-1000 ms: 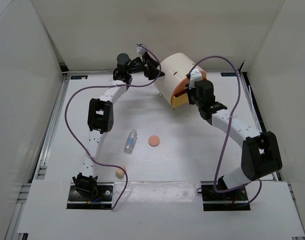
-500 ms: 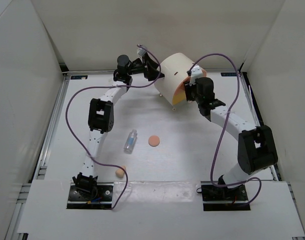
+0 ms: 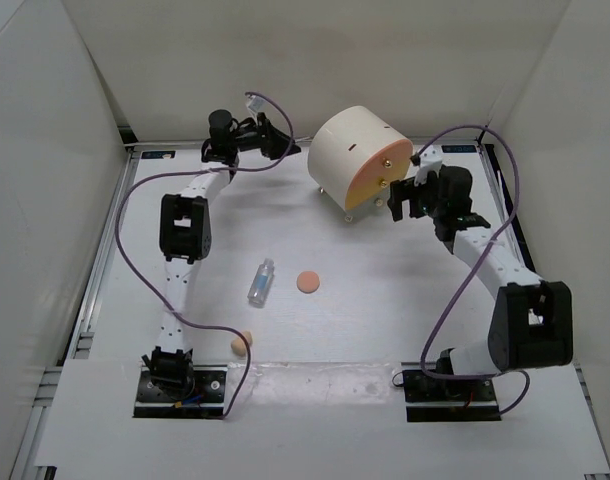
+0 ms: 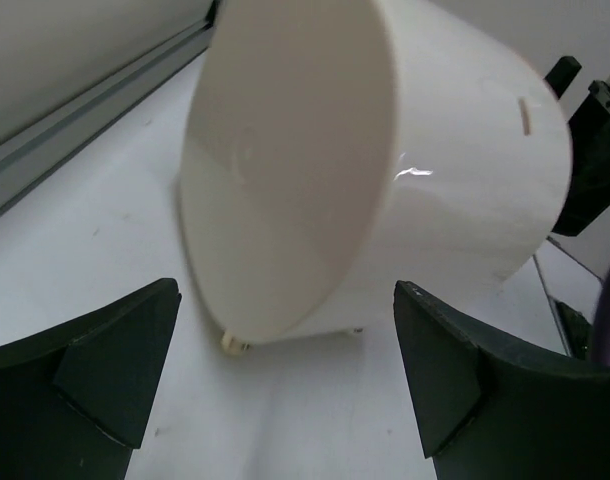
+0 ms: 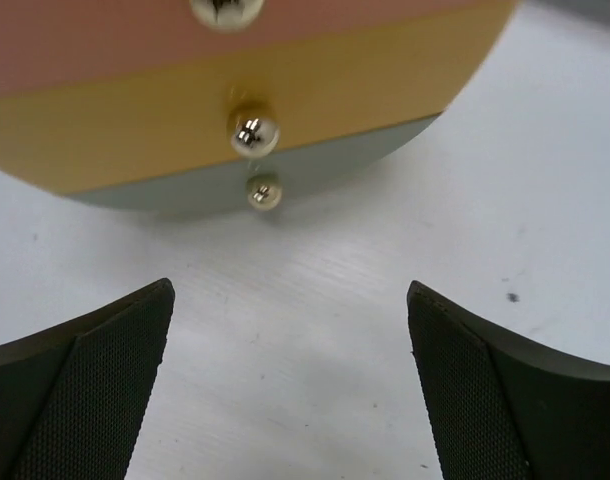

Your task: Organize the makeup

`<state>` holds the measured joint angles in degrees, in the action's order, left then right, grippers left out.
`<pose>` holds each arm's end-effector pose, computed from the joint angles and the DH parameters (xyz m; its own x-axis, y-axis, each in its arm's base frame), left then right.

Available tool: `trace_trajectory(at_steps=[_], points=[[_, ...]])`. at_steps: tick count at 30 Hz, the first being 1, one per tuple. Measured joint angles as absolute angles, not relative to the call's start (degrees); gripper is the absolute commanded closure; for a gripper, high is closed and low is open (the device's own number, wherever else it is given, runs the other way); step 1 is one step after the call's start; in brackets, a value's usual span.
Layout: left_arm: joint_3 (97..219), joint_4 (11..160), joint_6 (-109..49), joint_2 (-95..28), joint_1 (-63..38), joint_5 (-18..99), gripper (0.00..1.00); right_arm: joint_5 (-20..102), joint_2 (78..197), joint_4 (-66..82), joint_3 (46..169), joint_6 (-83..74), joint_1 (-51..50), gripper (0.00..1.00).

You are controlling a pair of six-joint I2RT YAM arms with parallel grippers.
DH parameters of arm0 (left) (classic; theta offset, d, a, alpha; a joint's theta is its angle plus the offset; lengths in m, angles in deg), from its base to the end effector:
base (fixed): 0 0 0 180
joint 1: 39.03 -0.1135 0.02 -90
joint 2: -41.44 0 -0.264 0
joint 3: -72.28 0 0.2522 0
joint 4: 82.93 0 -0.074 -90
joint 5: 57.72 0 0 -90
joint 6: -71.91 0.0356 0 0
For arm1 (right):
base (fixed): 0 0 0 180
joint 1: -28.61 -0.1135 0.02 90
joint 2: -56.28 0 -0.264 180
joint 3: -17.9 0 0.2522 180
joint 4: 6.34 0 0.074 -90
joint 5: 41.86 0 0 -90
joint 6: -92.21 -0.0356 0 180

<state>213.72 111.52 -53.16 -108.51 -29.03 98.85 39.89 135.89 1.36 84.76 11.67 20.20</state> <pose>0.5711 -0.1339 0.2175 -0.4727 -0.1486 -0.8686 0.8507 0.1805 -0.4938 0.3165 0.0520 0.2793 -0.2953 -0.2081 -0.9325 -0.3308 0.9379 -0.1045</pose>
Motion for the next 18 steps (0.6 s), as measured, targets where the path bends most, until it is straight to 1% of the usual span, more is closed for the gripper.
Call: trace_trajectory(at_steps=[3, 4, 5, 8, 12, 14, 16, 18], points=[[207.8, 103.5, -47.1, -103.9, -30.9, 96.1, 0.02, 35.6, 140.9, 2.2, 84.7, 12.4, 20.7, 0.02], [205.3, 99.5, -44.0, -101.6, -31.5, 94.4, 0.02, 34.5, 142.8, 2.6, 84.7, 12.8, 20.7, 0.08], [202.2, 97.0, -42.0, -98.3, -32.0, 93.3, 0.02, 33.6, 144.8, 2.6, 84.7, 13.3, 20.7, 0.11], [189.5, 91.6, -35.8, -86.0, -32.2, 87.1, 0.02, 31.6, 149.4, 1.8, 84.7, 13.4, 20.6, 0.12], [171.3, 91.6, -32.3, -66.2, -31.3, 80.8, 0.02, 29.9, 154.1, -2.4, 85.0, 13.2, 20.8, 0.16], [165.1, 92.7, -31.5, -58.8, -30.9, 77.6, 0.02, 28.9, 156.2, -5.4, 85.6, 13.1, 20.8, 0.21], [160.3, 92.6, -30.8, -52.9, -30.3, 75.3, 0.02, 27.8, 158.1, -8.3, 86.0, 13.0, 20.9, 0.22], [157.6, 91.8, -30.2, -49.6, -29.9, 73.4, 0.02, 27.1, 159.7, -10.7, 86.4, 13.0, 21.0, 0.22]])
